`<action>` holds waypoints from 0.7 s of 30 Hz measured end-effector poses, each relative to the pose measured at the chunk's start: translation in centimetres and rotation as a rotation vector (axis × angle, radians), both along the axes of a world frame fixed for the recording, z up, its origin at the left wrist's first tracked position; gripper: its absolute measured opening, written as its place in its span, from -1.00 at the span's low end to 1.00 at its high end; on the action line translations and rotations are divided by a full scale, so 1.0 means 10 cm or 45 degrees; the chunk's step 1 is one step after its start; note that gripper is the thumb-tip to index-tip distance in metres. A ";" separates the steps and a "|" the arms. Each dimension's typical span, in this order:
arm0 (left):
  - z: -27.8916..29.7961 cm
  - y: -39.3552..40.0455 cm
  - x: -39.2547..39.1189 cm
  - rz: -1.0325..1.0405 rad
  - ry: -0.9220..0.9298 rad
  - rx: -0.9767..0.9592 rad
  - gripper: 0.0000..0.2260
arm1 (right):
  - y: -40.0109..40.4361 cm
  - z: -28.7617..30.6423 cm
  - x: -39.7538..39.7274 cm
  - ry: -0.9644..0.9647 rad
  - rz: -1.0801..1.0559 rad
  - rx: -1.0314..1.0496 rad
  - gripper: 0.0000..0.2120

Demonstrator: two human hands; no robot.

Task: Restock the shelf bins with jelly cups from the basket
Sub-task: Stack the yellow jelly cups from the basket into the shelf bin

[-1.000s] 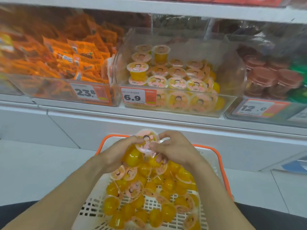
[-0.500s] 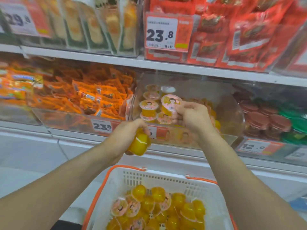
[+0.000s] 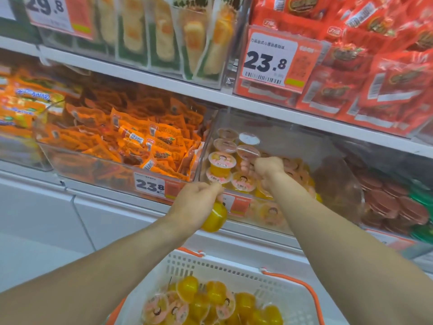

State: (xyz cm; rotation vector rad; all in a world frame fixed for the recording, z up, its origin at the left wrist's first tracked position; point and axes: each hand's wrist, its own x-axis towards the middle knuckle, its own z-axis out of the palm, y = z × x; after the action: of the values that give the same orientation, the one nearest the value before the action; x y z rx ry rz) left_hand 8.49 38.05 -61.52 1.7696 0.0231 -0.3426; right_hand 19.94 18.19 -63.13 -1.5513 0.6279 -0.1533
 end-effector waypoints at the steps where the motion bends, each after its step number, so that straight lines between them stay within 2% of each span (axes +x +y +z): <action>1: -0.01 -0.02 0.00 -0.006 0.000 0.006 -0.80 | -0.01 -0.01 0.02 -0.003 0.001 0.006 -0.81; 12: -0.06 -0.08 0.00 -0.020 -0.035 0.005 -0.71 | -0.10 0.00 0.07 0.035 0.037 -0.056 -0.86; 14: -0.05 -0.08 -0.01 -0.010 -0.043 0.001 -0.72 | -0.16 0.02 0.03 0.063 0.045 -0.202 -0.79; 16: -0.02 -0.08 -0.02 -0.005 -0.041 -0.006 -0.76 | -0.19 0.10 -0.06 0.042 0.050 -0.564 -0.73; 18: 0.01 -0.09 -0.03 0.007 -0.041 -0.018 -0.77 | -0.15 0.27 -0.29 -0.124 0.040 -0.879 -0.78; 21: 0.01 -0.10 -0.02 0.026 0.025 -0.078 -0.77 | 0.07 0.49 -0.85 -0.430 0.333 -0.895 -0.81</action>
State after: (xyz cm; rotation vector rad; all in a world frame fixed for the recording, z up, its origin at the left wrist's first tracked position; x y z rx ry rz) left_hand 8.27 37.07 -61.46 1.7046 0.0446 -0.3425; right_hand 11.47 18.92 -58.23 -2.2006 0.0874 -0.4620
